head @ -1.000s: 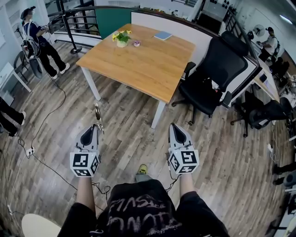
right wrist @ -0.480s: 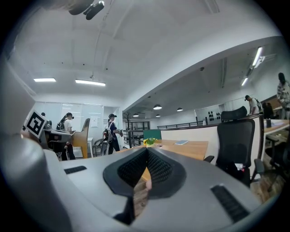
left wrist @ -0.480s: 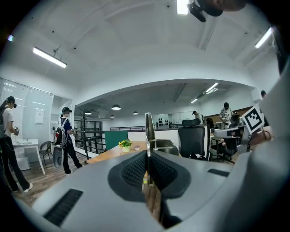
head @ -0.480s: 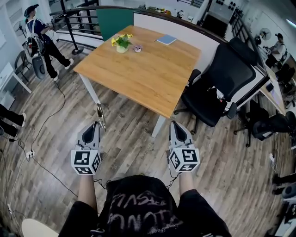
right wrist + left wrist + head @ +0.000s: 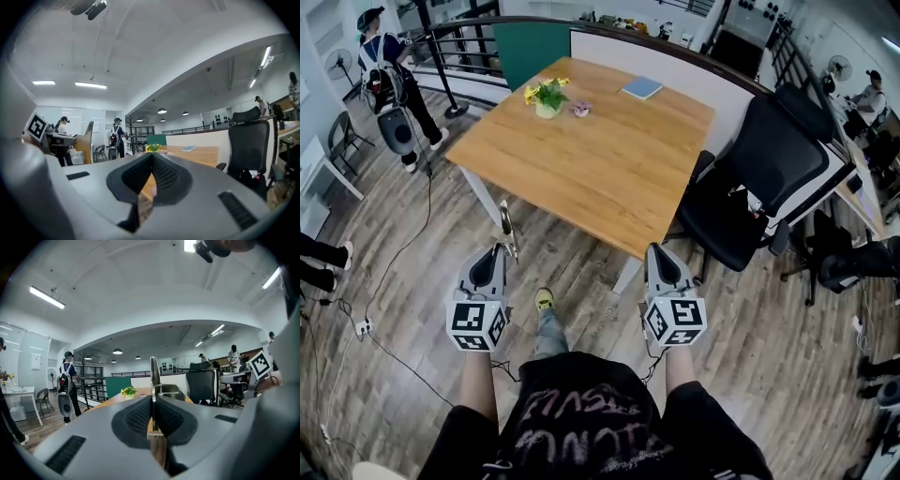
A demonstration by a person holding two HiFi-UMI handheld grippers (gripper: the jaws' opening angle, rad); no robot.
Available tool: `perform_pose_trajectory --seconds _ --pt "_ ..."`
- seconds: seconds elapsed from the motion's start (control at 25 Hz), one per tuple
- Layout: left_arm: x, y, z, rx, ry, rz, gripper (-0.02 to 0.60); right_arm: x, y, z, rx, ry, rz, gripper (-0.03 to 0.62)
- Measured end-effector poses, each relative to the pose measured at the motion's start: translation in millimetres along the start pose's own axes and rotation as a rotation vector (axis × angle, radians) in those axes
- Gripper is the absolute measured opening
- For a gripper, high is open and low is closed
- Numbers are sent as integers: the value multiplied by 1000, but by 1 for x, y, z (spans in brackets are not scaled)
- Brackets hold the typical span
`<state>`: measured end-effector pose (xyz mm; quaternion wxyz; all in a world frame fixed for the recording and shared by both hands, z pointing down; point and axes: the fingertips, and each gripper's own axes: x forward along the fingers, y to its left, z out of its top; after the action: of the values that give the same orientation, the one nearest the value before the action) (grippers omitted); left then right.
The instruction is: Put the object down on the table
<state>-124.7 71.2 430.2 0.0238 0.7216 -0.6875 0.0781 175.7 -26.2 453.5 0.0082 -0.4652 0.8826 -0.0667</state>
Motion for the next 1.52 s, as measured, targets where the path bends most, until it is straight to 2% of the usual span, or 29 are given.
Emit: perform_pose_trajectory --seconds 0.16,0.48,1.08,1.28,1.52 --pt "38 27 1 2 -8 -14 14 40 0 -1 -15 -8 -19 5" --pt "121 81 -1 -17 28 -75 14 123 -4 5 -16 22 -87 5" --pt "298 179 1 -18 95 -229 14 289 -21 19 -4 48 -244 5" --pt "349 196 -5 -20 117 -290 14 325 -31 21 5 43 -307 5" --pt "390 194 -4 2 122 -359 14 338 -44 23 7 51 -363 5"
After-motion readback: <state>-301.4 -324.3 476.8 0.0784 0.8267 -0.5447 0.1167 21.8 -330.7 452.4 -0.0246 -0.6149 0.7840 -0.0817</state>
